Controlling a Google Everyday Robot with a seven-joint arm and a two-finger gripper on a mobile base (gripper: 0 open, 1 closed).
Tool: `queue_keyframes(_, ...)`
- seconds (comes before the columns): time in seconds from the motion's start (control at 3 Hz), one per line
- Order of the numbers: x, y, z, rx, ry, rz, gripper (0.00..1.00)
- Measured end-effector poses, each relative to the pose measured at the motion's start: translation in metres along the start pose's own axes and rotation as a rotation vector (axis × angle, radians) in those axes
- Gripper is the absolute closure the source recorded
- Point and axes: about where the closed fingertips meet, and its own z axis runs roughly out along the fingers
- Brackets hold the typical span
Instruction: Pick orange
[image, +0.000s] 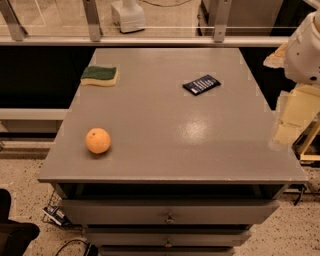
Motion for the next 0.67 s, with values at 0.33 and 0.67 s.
queue_keyframes(0.33, -0.0004, -0.0001, -0.0004, 0.002, -0.002, 0.0, 0.0)
queue_keyframes(0.67, -0.0101, 0.0025, 0.0066, -0.003, -0.058, -0.015, 0.0)
